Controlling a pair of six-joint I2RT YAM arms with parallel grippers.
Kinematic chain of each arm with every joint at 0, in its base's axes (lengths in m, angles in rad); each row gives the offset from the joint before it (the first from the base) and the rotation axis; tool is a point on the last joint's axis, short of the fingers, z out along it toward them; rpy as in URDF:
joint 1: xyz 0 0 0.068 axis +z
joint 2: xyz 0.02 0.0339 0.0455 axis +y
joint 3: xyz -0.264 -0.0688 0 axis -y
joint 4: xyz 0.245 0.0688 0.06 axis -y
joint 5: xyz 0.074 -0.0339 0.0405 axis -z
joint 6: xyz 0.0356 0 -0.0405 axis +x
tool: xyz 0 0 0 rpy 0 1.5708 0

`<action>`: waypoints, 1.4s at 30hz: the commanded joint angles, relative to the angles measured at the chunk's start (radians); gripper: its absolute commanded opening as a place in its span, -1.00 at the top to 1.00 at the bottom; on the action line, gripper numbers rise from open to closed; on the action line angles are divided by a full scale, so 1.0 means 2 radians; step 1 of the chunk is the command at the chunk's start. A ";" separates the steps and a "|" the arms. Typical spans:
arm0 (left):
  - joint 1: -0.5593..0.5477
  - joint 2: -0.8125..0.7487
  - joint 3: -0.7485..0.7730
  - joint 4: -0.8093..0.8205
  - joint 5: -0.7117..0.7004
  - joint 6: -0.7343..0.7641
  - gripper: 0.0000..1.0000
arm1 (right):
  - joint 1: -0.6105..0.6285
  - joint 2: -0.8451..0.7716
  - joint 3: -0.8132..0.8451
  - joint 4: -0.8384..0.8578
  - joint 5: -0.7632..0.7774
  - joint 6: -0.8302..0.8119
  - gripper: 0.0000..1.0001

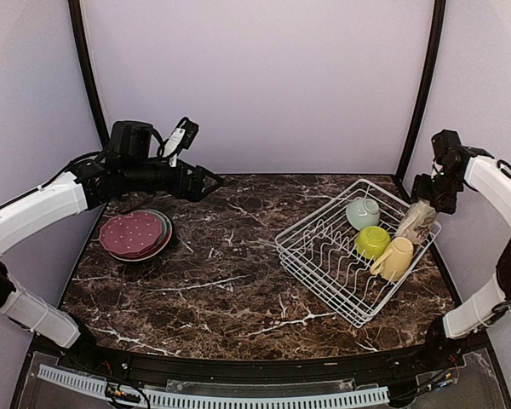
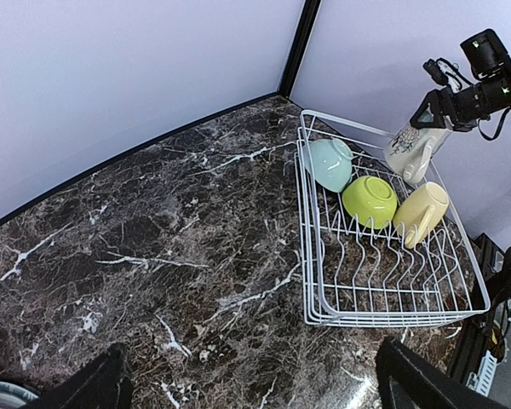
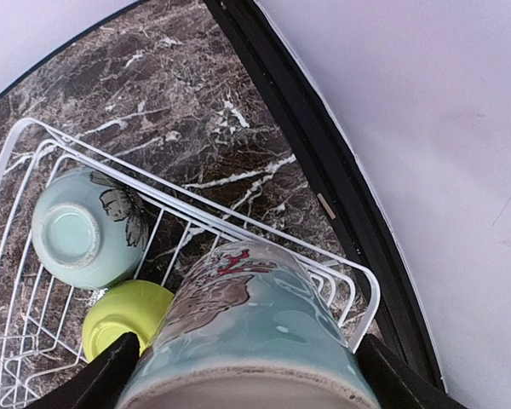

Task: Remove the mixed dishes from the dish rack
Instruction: Grab the cup from the dish rack.

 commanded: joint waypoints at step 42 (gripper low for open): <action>0.013 0.021 0.006 0.019 0.093 -0.076 -0.98 | 0.179 -0.021 0.002 0.432 -0.420 0.255 1.00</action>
